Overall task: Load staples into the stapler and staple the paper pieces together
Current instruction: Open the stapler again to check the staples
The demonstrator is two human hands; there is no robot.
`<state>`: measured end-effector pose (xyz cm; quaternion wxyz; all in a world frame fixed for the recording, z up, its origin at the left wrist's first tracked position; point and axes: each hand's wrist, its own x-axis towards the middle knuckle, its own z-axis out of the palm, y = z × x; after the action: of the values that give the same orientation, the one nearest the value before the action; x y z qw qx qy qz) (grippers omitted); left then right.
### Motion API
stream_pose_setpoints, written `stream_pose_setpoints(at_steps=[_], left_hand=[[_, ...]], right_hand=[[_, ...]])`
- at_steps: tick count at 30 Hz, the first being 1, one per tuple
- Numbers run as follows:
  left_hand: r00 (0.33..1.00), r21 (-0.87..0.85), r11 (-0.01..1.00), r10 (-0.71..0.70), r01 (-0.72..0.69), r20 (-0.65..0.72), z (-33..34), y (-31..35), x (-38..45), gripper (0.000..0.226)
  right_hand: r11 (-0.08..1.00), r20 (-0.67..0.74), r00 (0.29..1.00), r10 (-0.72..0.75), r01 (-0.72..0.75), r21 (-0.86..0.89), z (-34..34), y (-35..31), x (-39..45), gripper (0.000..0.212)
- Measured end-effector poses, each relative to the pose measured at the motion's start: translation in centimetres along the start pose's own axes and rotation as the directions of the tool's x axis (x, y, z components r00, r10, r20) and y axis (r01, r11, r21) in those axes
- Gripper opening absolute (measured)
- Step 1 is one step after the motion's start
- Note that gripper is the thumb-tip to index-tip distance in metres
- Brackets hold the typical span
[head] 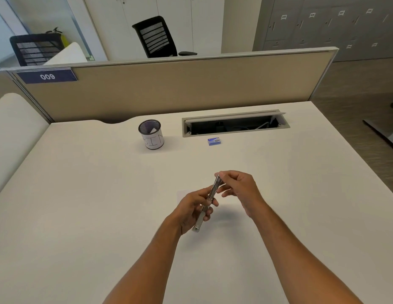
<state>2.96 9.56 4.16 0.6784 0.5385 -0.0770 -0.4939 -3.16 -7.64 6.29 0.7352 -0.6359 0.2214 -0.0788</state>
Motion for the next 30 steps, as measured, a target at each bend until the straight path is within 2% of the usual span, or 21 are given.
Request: stream_pose_setpoints(at_steps=[3,6,12,16,19,25,27,30], left_hand=[[0.997,-0.09,0.993,0.076,-0.077,-0.01,0.3,-0.8,0.2,0.06],[0.993,-0.077,0.99,0.111,-0.115,-0.046,0.3,-1.3,0.6,0.046],[0.985,0.024,0.991,0.136,-0.134,-0.107,0.0,-1.4,0.8,0.031],[0.99,-0.008,0.994,0.105,-0.106,-0.089,-0.7,-1.4,0.6,0.03],[0.993,0.022,0.997,0.081,-0.08,-0.09,-1.1,-1.0,0.5,0.025],[0.991,0.257,0.965,0.075,-0.043,-0.115,-1.0,-0.5,0.8,0.021],[0.991,0.317,0.948,0.073,-0.033,-0.113,-0.5,-0.9,1.0,0.02],[0.988,0.407,0.913,0.096,-0.038,-0.123,-0.1,-1.4,1.1,0.018]], right_hand=[[0.974,0.008,0.99,-0.143,0.142,-0.178,0.4,-1.2,-0.2,0.014],[0.887,0.005,0.964,-0.265,0.246,-0.39,0.5,-1.7,-0.1,0.011],[0.839,-0.069,0.94,-0.333,0.262,-0.476,0.5,-1.1,0.3,0.012],[0.873,-0.059,0.948,-0.312,0.261,-0.413,0.2,-0.7,0.6,0.013],[0.926,-0.04,0.959,-0.28,0.259,-0.275,-0.5,-0.1,0.8,0.013],[0.997,-0.002,0.997,-0.074,0.074,0.037,-3.9,2.8,0.2,0.011],[0.998,0.029,1.0,-0.001,-0.001,0.068,-5.3,3.6,-0.1,0.008],[0.998,0.095,0.994,0.051,-0.054,0.027,-6.6,3.9,-0.7,0.023]])
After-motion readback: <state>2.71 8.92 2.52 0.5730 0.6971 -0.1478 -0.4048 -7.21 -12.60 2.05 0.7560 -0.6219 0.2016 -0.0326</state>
